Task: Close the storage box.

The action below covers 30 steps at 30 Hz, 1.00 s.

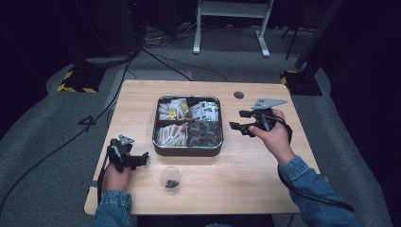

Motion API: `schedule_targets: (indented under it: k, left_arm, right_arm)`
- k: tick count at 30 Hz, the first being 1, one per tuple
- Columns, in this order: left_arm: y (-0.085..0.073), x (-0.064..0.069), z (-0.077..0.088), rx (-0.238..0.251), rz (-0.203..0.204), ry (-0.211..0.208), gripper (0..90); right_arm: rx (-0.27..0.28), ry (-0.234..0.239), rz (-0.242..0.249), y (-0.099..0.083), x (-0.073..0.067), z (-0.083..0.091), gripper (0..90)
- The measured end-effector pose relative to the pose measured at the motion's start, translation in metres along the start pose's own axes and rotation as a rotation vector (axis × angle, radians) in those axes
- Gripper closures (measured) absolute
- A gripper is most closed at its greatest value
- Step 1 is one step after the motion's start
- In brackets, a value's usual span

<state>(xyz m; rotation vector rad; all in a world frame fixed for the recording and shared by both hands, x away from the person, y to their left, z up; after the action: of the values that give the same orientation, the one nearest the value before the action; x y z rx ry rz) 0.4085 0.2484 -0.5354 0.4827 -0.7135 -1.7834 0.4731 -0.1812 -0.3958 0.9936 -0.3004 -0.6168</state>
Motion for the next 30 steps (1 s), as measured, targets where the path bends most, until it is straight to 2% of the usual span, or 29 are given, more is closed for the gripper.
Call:
schedule_targets:
  k: [5, 8, 10, 16, 24, 30]
  left_arm:
    - [-0.001, 0.000, 0.001, -0.001, 0.003, -0.002, 0.0]
    - [-0.001, 0.000, 0.001, -0.002, -0.001, -0.002, 0.1]
    - [-0.002, -0.001, 0.001, -0.002, -0.003, -0.001, 0.1]
    - [-0.002, -0.001, 0.002, -0.002, 0.003, 0.002, 0.0]
    - [-0.002, -0.001, 0.002, -0.001, 0.003, 0.002, 0.0]
    - [-0.002, -0.001, 0.002, -0.002, 0.003, 0.001, 0.1]
  right_arm:
    - [0.032, -0.004, -0.016, -0.024, 0.009, 0.019, 32.0]
    - [0.059, -0.031, -0.040, -0.038, 0.016, 0.029, 31.9]
    - [0.025, -0.037, -0.040, -0.047, 0.021, 0.031, 31.8]
    - [-0.011, -0.061, -0.066, -0.070, 0.034, 0.037, 31.3]
    - [-0.064, -0.110, -0.039, -0.092, 0.045, 0.032, 30.2]
    - [-0.103, -0.143, -0.061, -0.115, 0.057, 0.030, 29.5]
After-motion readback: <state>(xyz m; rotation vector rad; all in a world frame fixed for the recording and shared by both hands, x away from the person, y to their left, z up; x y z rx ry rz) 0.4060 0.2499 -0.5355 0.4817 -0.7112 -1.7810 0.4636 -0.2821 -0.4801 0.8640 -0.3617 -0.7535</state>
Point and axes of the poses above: each handheld gripper's, and its own axes: z roughly backward along the jaws, y roughly out of its top, x roughly to its right, the point moved 4 cm from there along -z, roughly forward along the jaws, and after that the axes turned 1 degree about x, right-handed, at the moved point
